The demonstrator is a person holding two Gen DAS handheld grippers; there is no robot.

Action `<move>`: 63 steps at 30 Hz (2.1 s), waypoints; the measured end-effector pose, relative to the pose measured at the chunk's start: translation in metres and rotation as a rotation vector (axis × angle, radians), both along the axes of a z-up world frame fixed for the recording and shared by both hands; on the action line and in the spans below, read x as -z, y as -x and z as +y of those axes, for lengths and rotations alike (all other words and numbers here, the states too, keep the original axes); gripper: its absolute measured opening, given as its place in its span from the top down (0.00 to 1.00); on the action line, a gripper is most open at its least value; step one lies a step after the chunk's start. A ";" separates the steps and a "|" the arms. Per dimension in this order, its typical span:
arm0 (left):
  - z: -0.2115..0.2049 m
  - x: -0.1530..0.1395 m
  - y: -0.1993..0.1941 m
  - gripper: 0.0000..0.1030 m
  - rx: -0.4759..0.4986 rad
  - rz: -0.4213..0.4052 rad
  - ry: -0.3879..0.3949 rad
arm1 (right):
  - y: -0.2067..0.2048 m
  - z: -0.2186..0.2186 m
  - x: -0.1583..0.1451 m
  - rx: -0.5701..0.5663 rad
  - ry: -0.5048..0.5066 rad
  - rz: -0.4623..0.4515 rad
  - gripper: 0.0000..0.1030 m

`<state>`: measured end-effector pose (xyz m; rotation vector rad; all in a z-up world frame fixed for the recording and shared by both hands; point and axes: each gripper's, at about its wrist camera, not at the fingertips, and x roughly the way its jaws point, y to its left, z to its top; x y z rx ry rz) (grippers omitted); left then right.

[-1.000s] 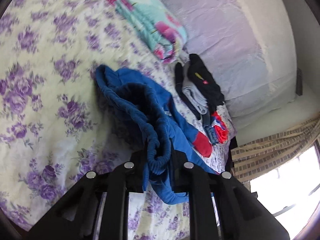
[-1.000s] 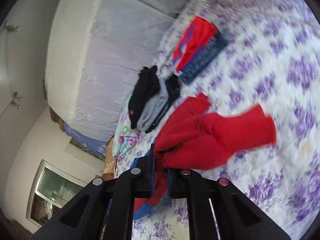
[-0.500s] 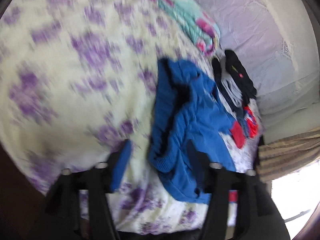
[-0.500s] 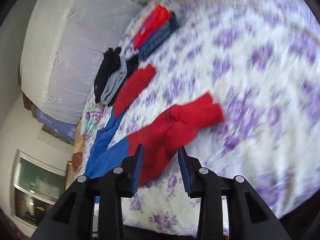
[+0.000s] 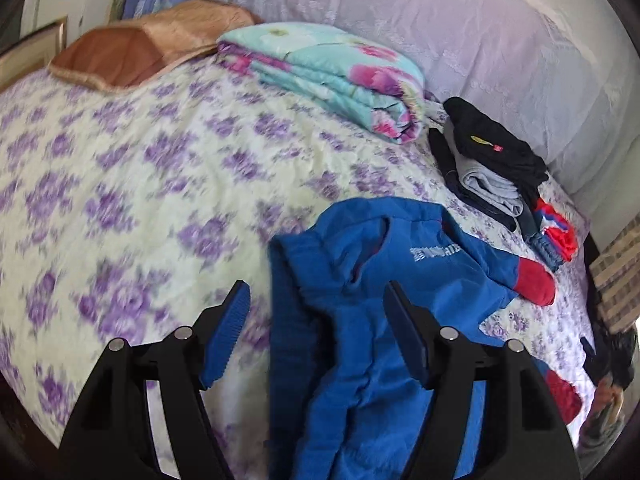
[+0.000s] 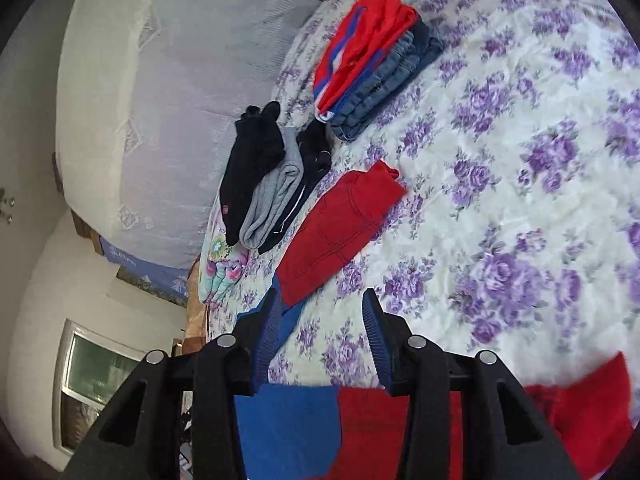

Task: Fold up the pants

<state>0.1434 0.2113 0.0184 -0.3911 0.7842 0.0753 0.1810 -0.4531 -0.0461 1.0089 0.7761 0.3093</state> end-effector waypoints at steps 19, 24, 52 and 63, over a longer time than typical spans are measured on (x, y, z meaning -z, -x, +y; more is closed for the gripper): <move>0.007 0.023 -0.046 0.20 -0.062 0.040 0.000 | -0.099 0.020 0.055 0.165 -0.071 0.094 0.68; 0.016 0.030 -0.045 0.20 -0.082 0.060 0.000 | -0.094 0.024 0.044 0.135 -0.025 0.036 0.87; 0.024 0.033 -0.093 0.65 0.149 0.034 0.079 | 0.054 -0.010 -0.041 0.138 -0.003 -0.151 0.87; 0.001 0.009 -0.143 0.65 0.140 0.012 0.065 | -0.011 -0.089 -0.027 0.359 -0.072 0.101 0.34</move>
